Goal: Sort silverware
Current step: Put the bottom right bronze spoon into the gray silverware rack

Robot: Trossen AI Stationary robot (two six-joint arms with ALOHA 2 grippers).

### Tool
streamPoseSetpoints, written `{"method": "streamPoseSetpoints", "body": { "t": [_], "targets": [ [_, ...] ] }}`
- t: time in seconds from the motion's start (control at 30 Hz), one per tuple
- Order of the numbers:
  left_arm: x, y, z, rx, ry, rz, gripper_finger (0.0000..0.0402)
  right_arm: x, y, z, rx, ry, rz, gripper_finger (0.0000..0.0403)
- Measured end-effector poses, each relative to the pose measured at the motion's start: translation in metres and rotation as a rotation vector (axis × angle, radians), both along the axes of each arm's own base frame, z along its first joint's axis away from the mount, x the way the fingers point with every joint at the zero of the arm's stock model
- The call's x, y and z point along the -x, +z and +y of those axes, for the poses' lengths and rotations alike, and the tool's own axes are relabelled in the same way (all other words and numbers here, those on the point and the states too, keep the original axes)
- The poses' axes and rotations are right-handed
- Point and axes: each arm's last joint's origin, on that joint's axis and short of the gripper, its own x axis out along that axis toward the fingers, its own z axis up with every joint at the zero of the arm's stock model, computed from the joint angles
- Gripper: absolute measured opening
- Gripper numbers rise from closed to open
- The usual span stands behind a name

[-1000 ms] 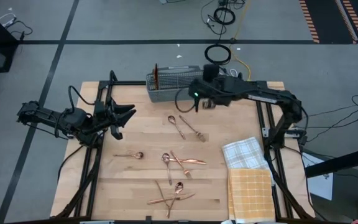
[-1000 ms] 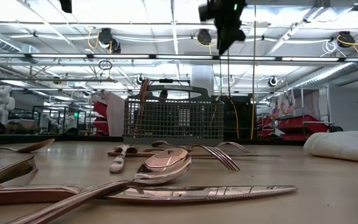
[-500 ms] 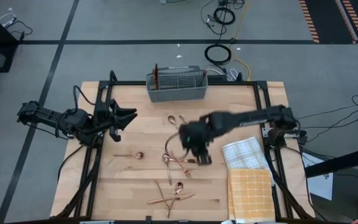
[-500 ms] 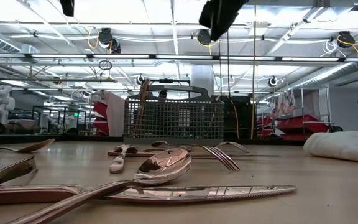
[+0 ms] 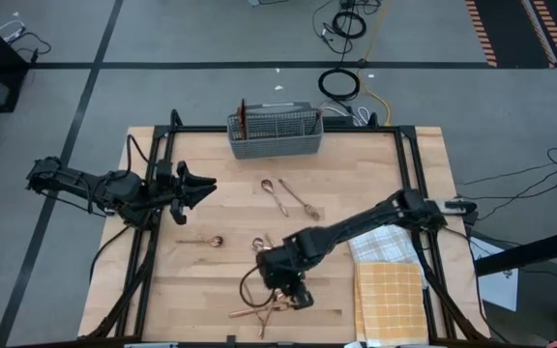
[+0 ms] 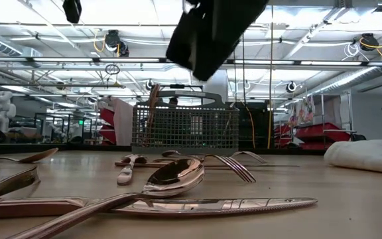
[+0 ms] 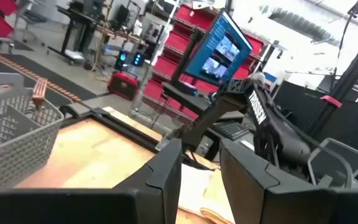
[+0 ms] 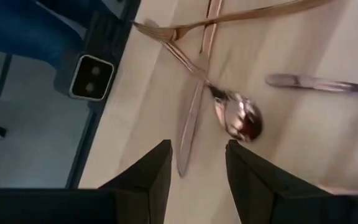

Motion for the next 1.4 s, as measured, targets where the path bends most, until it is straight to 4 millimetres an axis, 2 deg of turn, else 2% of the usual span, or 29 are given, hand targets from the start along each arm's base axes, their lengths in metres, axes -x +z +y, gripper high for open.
{"method": "streamPoseSetpoints", "body": {
  "t": [0.1, 0.2, 0.47, 0.57, 0.77, 0.9, 1.07, 1.2, 1.4],
  "targets": [
    [0.0, 0.0, 0.0, 0.006, -0.007, -0.001, 0.0114, -0.007, -0.011, 0.007, -0.031, 0.016, -0.03, 0.0147],
    [0.0, 0.0, 0.0, 0.001, -0.006, -0.001, 0.0114, -0.01, -0.012, 0.011, -0.028, 0.063, -0.089, 0.015],
    [0.0, -0.002, 0.001, 0.0, 0.02, 0.017, 0.0114, -0.007, -0.017, 0.006, 0.173, 0.187, -0.146, 0.0151],
    [0.0, -0.005, 0.0, 0.01, 0.018, 0.047, 0.0114, -0.006, -0.018, 0.005, 0.191, 0.199, -0.144, 0.0151],
    [-0.001, -0.009, 0.0, -0.004, -0.012, 0.091, 0.0114, -0.01, -0.018, 0.006, 0.176, 0.105, -0.148, 0.0151],
    [-0.001, -0.01, -0.001, -0.007, -0.043, 0.099, 0.0114, -0.017, -0.033, 0.006, 0.168, 0.024, -0.13, 0.0157],
    [-0.001, -0.01, -0.002, -0.009, -0.072, 0.097, 0.0114, -0.019, -0.049, 0.009, 0.142, -0.065, -0.051, 0.0184],
    [-0.001, -0.01, -0.002, -0.009, -0.073, 0.099, 0.0114, -0.018, -0.051, 0.011, 0.149, -0.095, -0.033, 0.0197],
    [-0.001, -0.01, -0.002, -0.009, -0.074, 0.098, 0.0114, -0.014, -0.052, 0.008, 0.177, -0.103, 0.013, 0.0196]
  ]
}}
